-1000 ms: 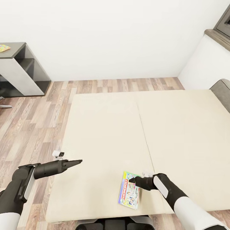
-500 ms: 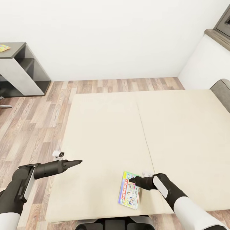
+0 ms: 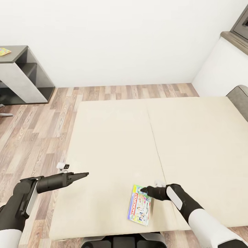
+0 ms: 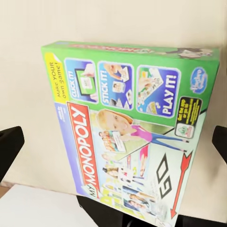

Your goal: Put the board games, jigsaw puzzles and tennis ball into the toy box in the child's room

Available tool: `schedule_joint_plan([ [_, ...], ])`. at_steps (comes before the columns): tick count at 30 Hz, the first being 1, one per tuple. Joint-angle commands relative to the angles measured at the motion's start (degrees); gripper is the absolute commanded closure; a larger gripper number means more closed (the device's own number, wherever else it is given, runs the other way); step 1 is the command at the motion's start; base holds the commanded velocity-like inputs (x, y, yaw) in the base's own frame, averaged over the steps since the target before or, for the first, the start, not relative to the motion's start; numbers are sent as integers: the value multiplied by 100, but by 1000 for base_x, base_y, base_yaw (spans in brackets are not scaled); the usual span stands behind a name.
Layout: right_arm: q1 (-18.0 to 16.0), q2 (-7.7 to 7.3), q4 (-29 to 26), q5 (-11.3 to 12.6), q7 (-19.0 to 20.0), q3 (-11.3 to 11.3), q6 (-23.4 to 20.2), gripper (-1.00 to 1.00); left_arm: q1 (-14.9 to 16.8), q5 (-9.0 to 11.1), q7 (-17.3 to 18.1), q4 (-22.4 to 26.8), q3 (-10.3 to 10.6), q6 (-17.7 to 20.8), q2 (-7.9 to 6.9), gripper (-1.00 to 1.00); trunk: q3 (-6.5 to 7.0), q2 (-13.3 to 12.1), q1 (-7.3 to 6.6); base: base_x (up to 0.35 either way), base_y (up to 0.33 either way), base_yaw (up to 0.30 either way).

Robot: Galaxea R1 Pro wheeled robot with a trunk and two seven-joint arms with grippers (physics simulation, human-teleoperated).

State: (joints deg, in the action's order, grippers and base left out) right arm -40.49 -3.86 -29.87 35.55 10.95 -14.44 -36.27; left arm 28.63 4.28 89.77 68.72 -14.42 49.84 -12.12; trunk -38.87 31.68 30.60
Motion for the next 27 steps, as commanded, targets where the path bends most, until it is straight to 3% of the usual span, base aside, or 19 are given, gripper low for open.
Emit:
schedule_joint_plan([
  [1,-5,-7,-6,-13,17,-27,-12,-100,2,-6,23,1,0,59,-1,-100,-5,6,2,0,0,0],
  [14,-3,63,-8,-12,13,-28,6,-100,2,-6,23,1,-8,52,-1,-100,-13,6,2,0,0,0],
  [27,-3,78,-1,-13,13,-41,-2,-100,2,-6,23,1,-3,52,-1,-100,-120,6,2,0,0,0],
])
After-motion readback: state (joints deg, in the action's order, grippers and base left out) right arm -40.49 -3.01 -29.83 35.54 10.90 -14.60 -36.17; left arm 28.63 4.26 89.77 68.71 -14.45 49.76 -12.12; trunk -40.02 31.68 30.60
